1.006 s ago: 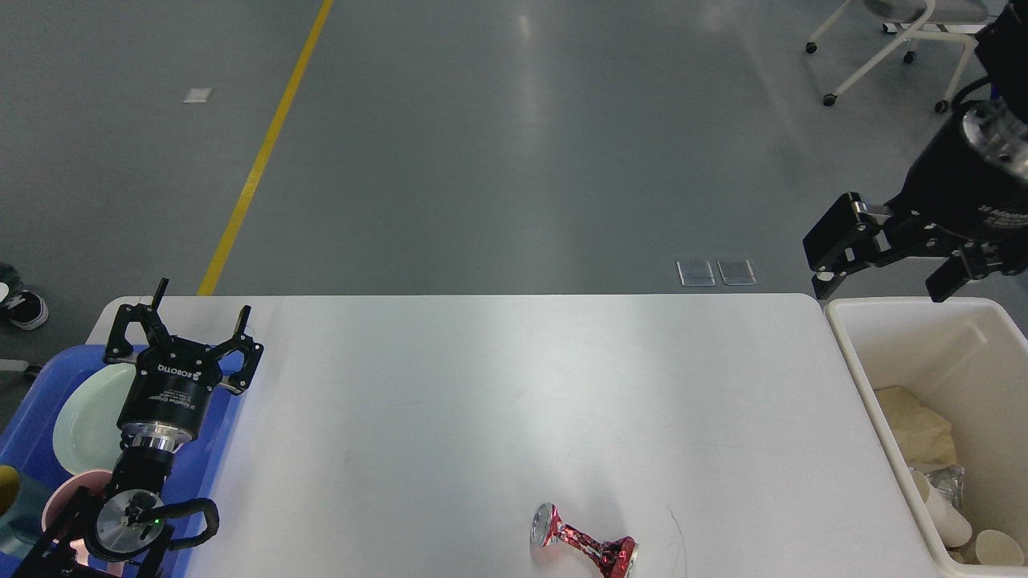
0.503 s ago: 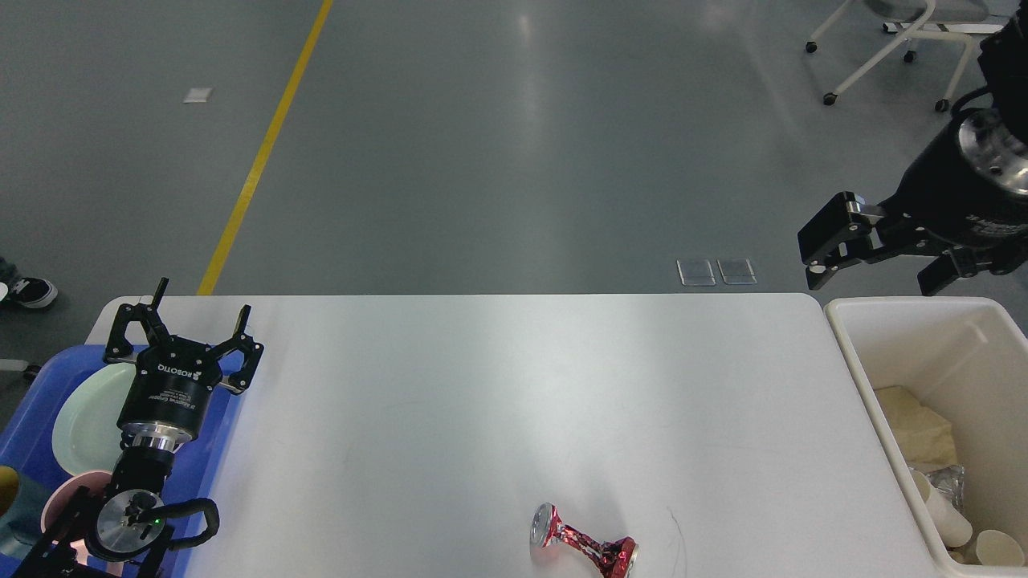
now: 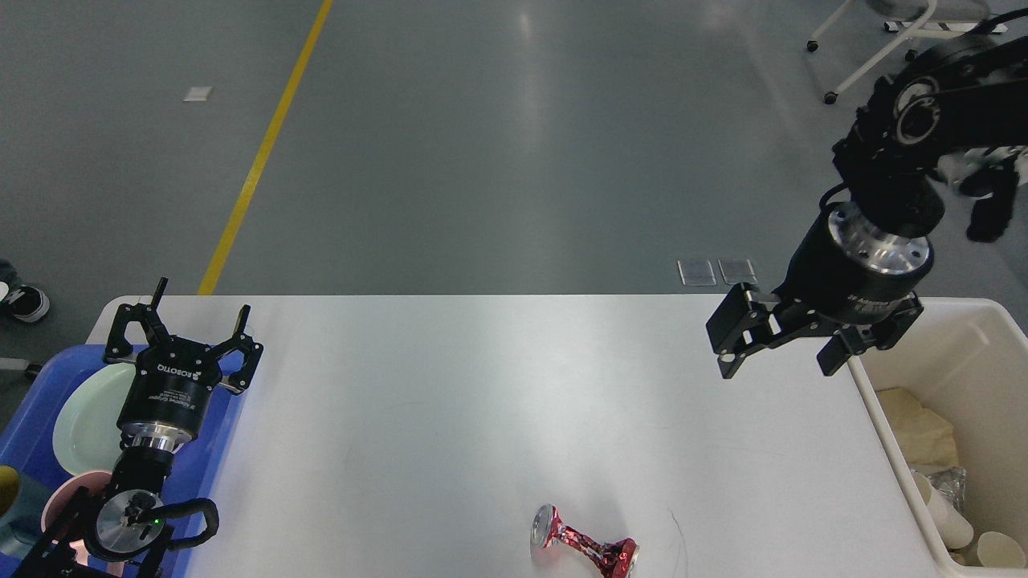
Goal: Tidy desktop
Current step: 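Raise the right gripper and lower it toward the red crushed can, then grasp the red crushed can with the right gripper, then lift the red can and carry it over the bin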
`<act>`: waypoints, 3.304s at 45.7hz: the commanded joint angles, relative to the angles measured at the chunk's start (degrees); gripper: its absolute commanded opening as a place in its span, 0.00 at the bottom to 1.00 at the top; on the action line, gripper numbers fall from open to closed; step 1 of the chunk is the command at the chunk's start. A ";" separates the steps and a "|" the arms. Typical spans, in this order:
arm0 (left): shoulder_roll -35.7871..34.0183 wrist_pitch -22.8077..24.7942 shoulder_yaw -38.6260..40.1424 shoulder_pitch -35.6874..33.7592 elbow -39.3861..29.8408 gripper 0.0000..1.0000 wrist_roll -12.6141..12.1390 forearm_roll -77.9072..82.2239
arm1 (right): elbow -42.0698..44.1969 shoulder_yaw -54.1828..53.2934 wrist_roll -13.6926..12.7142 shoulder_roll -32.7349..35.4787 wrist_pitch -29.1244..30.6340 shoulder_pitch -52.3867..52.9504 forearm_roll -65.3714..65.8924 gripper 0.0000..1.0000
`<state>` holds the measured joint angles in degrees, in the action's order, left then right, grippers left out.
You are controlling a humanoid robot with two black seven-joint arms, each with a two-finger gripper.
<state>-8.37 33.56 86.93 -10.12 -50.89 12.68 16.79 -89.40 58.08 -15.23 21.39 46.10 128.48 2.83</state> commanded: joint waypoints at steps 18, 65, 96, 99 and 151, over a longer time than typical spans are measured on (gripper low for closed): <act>0.02 0.02 0.00 -0.08 0.00 0.96 -0.11 0.00 | 0.98 -21.25 -0.15 -12.68 -16.12 -29.42 30.99 1.00; 0.02 0.02 0.00 -0.08 0.00 0.96 -0.11 0.00 | 18.12 -17.47 -0.23 -25.35 -38.46 -57.03 45.95 0.88; 0.02 0.02 0.00 -0.08 0.00 0.96 -0.11 0.00 | 18.12 -15.54 -0.67 -24.82 -37.84 -56.94 45.07 0.00; 0.02 0.02 0.00 -0.08 0.00 0.96 -0.11 0.00 | 18.12 -15.19 -0.67 -24.73 -37.93 -56.68 44.98 0.00; 0.02 0.02 0.00 -0.08 0.00 0.96 -0.11 0.00 | -2.27 1.51 -0.67 -0.82 -8.22 -8.07 5.35 0.00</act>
<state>-8.35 33.55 86.92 -10.19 -50.89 12.57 16.79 -89.95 57.29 -15.88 20.50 40.31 118.93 10.51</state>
